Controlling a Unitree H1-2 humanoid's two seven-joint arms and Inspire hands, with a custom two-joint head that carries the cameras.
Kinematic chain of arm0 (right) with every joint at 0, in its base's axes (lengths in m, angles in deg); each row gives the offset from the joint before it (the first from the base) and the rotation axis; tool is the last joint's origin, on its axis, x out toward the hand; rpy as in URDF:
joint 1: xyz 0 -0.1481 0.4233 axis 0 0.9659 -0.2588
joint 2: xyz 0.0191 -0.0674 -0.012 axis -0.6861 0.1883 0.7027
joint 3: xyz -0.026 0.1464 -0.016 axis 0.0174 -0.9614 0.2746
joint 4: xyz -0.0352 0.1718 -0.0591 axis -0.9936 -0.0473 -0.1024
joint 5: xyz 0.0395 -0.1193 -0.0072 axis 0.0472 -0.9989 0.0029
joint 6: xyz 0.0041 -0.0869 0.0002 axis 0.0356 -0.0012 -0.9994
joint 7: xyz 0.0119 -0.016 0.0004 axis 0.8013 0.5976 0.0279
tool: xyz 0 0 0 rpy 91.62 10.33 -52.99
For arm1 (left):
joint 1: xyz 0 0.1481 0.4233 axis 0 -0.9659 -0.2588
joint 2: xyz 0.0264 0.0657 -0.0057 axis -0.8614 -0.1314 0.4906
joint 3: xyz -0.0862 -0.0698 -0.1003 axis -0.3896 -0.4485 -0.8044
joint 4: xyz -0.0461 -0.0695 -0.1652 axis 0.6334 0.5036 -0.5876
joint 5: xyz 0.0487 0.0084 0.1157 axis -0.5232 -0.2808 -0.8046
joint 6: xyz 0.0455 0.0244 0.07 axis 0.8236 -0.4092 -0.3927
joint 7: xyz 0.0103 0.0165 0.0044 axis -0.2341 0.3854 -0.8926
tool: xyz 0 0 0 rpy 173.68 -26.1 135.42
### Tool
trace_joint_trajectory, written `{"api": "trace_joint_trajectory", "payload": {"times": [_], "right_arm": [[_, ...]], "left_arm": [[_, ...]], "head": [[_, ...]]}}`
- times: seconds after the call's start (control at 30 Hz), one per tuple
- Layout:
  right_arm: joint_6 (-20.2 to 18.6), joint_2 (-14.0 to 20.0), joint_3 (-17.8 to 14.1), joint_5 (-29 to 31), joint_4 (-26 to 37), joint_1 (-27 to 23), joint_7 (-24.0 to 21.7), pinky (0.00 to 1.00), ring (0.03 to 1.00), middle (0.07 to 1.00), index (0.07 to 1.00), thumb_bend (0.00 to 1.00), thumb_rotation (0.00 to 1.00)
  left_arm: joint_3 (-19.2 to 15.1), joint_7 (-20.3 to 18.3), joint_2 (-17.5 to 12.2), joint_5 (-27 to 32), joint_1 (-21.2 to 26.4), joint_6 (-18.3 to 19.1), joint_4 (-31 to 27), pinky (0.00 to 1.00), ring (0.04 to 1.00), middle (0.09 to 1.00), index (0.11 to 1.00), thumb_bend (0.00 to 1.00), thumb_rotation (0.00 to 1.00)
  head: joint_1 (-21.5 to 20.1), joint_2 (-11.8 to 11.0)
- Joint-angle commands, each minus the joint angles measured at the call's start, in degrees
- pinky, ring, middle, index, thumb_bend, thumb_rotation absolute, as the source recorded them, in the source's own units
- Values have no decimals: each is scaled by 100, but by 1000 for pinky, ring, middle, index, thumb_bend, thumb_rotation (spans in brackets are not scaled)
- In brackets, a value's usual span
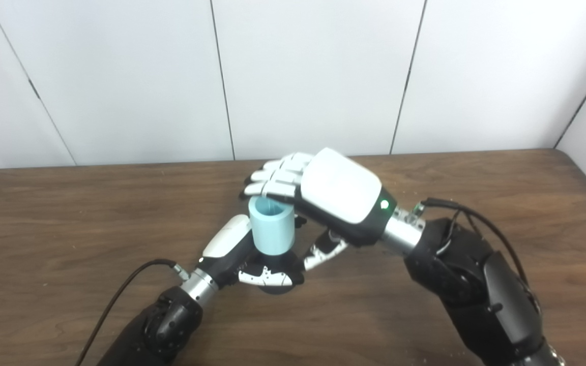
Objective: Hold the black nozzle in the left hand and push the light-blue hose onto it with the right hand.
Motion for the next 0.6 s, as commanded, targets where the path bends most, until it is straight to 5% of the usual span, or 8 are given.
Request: {"api": "trace_joint_trajectory", "payload": {"times": [0.0,0.1,0.57], "right_arm": [[156,416,93,556,18,-295,98,818,854,870,822,711,119],[156,608,312,657,-41,-287,-3,849,880,904,867,702,110],[137,593,285,415,-24,-50,-104,875,902,917,892,710,137]], "left_arm": [[282,138,109,320,-1616,-380,1092,990,907,791,742,836,517],[289,112,100,311,-1615,-353,1066,993,906,791,742,836,517],[283,93,86,288,-1626,-324,1025,989,905,791,736,838,520]], "head": [[-8,2],[-11,1],[14,33]]}}
